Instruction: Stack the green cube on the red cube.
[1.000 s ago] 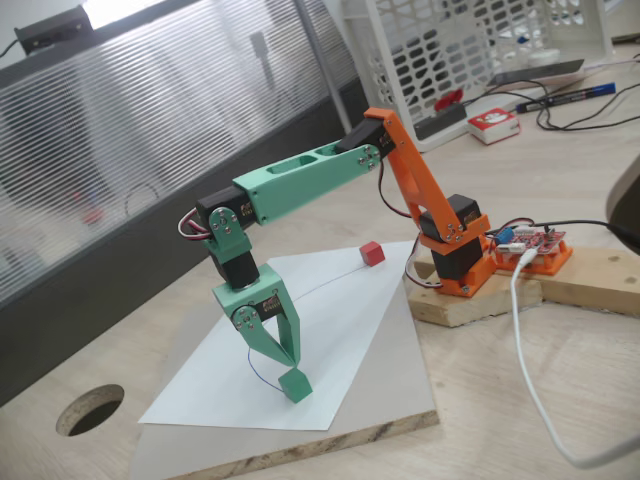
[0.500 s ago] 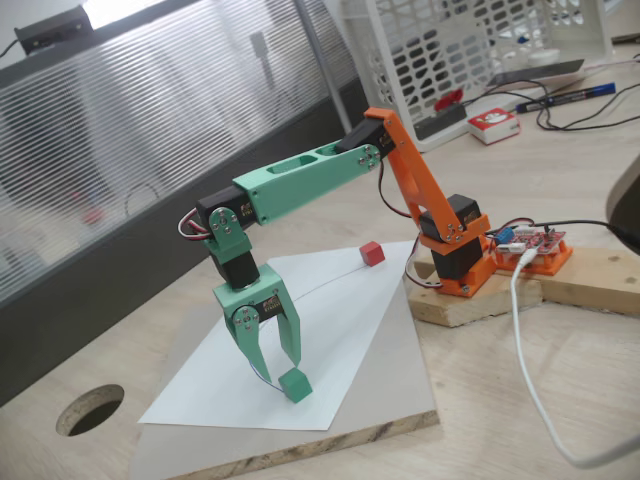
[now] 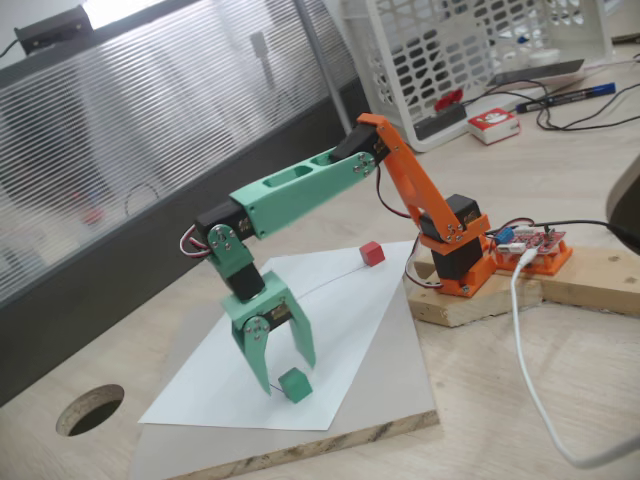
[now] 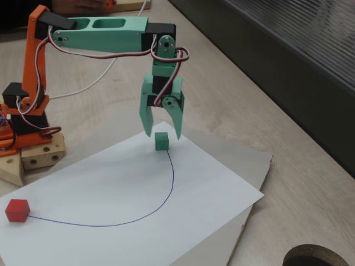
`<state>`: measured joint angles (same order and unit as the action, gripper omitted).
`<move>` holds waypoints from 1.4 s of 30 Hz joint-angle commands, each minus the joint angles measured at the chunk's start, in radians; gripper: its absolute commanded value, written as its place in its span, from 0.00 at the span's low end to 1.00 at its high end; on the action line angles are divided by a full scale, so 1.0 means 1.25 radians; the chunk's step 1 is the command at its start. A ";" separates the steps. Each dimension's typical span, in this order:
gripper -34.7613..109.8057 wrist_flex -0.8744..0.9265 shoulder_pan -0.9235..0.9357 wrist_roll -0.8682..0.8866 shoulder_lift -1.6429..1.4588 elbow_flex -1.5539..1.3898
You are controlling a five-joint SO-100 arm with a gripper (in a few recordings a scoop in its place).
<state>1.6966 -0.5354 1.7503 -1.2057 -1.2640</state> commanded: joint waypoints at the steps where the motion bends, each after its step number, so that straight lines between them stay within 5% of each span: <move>1: 0.58 0.050 -0.005 0.004 -0.010 0.016; 42: 0.61 0.050 -0.005 0.001 -0.009 0.006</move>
<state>1.7472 -0.5338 1.7503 -1.1980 -1.2640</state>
